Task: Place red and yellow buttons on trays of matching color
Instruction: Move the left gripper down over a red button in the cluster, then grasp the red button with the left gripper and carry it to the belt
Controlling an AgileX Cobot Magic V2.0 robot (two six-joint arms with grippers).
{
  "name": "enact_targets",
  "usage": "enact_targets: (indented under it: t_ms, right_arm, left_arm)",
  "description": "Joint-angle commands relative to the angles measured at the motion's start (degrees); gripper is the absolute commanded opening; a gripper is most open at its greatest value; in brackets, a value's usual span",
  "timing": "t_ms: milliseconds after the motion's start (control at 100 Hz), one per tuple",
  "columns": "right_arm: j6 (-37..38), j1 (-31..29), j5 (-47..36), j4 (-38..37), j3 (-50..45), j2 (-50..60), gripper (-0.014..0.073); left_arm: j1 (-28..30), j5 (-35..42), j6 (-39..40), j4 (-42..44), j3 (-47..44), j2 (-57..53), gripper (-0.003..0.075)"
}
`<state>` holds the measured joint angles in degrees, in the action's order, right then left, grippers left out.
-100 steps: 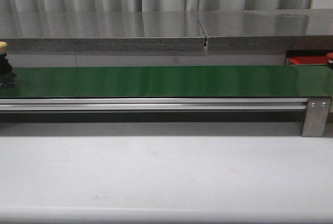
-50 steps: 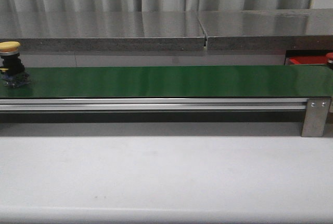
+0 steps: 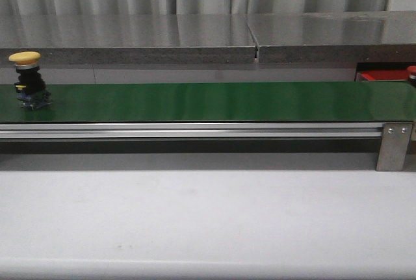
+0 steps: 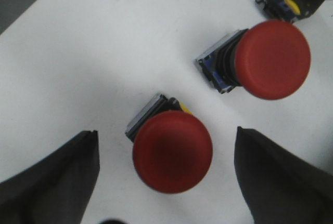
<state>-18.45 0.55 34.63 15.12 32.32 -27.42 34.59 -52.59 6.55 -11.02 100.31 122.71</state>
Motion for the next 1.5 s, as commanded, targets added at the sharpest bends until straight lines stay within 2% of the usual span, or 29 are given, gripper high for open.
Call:
enact_targets:
  t_ms: [0, 70, 190, 380, 500, 680, 930, 1150, 1310, 1490]
  right_arm:
    - [-0.4, 0.1, -3.8, 0.3, 1.5, -0.1, -0.0118]
    - [-0.4, 0.1, -3.8, 0.3, 1.5, -0.1, -0.0118]
    - [-0.4, 0.1, -3.8, 0.3, 1.5, -0.1, -0.0118]
    - [-0.4, 0.1, -3.8, 0.3, 1.5, -0.1, -0.0118]
    - [-0.4, 0.1, -3.8, 0.3, 1.5, -0.1, -0.0118]
    - [-0.4, 0.1, -3.8, 0.3, 1.5, -0.1, -0.0118]
    - [-0.4, 0.1, -3.8, 0.3, 1.5, -0.1, -0.0118]
    - [-0.4, 0.1, -3.8, 0.3, 1.5, -0.1, -0.0118]
    - [-0.4, 0.1, -3.8, 0.5, 1.5, -0.1, -0.0118]
    - [-0.4, 0.1, -3.8, 0.6, 1.5, -0.1, -0.0118]
  left_arm:
    - [-0.1, 2.6, 0.1, -1.4, 1.9, -2.3, 0.0531]
    - [-0.1, 2.2, 0.1, -1.4, 1.9, -1.4, 0.0517]
    - [-0.1, 2.5, 0.1, -1.3, 1.9, -0.5, 0.0447]
    - [-0.1, 3.4, 0.1, -1.3, 2.1, -0.5, 0.0241]
    - [-0.1, 3.3, 0.0, -1.1, 2.1, -0.6, 0.016]
    - [-0.1, 3.3, 0.0, 0.8, 2.1, -3.1, 0.0142]
    - [-0.1, 1.8, -2.9, 2.0, 1.1, -8.5, 0.008]
    - [-0.1, 6.3, -4.3, 1.0, -9.5, -16.8, 0.004]
    - [-0.3, 12.0, -6.0, -4.4, -17.9, -22.9, 0.0039]
    - [-2.9, 11.9, -6.6, -4.9, -19.6, -25.2, 0.0039]
